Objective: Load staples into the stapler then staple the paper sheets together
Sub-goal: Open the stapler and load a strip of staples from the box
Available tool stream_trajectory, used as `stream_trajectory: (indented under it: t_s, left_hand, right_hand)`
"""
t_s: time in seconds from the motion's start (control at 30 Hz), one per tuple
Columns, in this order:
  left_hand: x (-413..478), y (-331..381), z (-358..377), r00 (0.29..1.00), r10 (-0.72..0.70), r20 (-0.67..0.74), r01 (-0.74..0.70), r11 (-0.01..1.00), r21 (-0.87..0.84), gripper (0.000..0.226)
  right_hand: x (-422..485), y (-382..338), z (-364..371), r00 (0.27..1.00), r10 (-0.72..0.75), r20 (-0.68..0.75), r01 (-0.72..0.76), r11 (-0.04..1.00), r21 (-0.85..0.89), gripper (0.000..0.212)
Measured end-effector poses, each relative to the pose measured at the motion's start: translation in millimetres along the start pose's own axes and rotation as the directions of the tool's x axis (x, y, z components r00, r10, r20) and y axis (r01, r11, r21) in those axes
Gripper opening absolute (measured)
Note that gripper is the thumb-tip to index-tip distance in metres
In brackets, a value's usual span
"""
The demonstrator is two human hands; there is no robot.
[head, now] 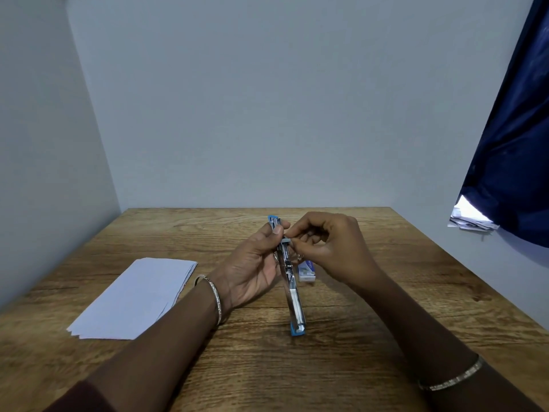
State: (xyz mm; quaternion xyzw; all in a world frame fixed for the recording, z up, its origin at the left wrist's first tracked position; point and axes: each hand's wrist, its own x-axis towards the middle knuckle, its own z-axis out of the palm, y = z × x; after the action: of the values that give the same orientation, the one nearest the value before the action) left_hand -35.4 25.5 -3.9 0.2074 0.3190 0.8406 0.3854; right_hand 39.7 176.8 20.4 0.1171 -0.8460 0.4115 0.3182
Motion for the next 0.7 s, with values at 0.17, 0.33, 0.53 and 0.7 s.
stream_trajectory:
  t_s: [0.17,0.33,0.53,0.7]
  left_hand:
    - [1.6,-1.2,-4.2,1.000,0.005,0.009,-0.005,1.000,0.009,0.023]
    - [3.2,-0.7,-5.2,1.000,0.016,-0.011,-0.016,1.000,0.018,0.023]
    - [3.6,0.3,-6.7,0.999,0.019,-0.049,-0.015,0.997,0.077,0.025]
    - [3.2,1.7,-5.9,1.000,0.021,-0.005,-0.021,0.999,0.040,0.022]
  right_hand:
    - [-1.4,-1.7,-0.8,0.999,-0.045,0.004,0.045,0.997,-0.067,0.013]
    - [-0.6,-0.9,-4.4,0.997,-0.057,0.059,0.064,0.992,-0.110,0.011]
    - [0.8,-2.5,-6.5,0.994,-0.026,0.111,0.037,0.994,-0.101,0.014]
    - [0.9,-0.9,-4.0,0.994,0.061,0.095,-0.066,0.997,0.046,0.013]
